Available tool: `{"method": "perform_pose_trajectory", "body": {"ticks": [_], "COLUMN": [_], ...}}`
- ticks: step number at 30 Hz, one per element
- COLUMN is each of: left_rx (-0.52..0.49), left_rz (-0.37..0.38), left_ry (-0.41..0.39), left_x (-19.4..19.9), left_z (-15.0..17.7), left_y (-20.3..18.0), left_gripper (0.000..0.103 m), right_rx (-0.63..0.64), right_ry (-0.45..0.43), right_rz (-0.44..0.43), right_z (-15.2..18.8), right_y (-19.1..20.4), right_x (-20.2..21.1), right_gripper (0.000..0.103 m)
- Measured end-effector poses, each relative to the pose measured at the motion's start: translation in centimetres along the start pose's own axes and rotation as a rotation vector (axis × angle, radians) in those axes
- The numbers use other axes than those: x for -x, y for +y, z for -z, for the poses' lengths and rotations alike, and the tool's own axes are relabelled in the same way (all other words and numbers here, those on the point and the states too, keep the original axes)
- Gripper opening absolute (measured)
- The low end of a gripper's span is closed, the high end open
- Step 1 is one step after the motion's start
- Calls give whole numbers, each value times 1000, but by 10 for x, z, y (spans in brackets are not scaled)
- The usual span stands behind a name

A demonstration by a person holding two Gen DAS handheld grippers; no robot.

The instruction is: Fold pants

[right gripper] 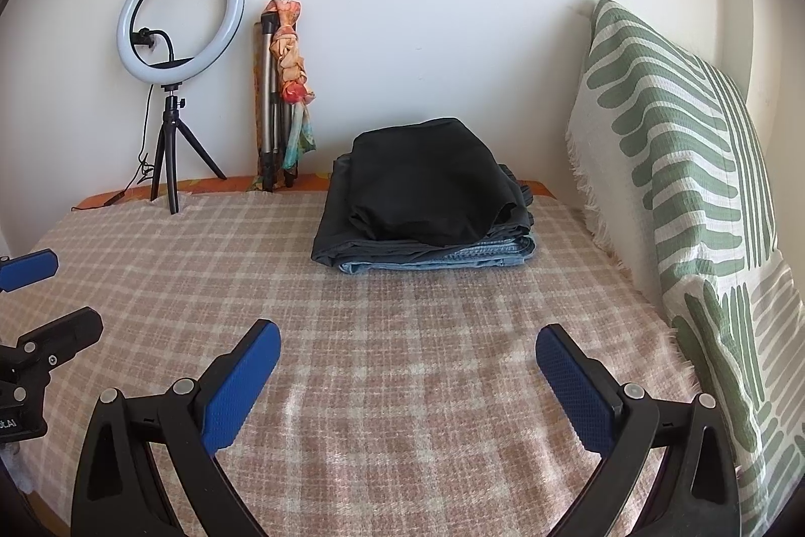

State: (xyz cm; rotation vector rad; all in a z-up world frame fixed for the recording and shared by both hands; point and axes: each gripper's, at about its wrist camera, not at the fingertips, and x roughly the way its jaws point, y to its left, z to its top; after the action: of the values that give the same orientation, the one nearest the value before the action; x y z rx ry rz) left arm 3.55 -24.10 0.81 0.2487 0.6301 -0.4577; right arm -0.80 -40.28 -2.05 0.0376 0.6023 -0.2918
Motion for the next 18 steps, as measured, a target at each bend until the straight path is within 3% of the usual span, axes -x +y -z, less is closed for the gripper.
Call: {"method": "perform_pose_trajectory", "body": {"ticks": [18], "left_rx": [-6], "left_rz": [-22], "left_ry": [-16], "left_x": [4], "left_z": [0], "left_y": [-3], "left_gripper": [84], "right_rx": [0], "right_ry": [6], "right_rz": [-10], "right_z": [-2], "right_y": [3], "right_x": [-3], "right_gripper": [103]}}
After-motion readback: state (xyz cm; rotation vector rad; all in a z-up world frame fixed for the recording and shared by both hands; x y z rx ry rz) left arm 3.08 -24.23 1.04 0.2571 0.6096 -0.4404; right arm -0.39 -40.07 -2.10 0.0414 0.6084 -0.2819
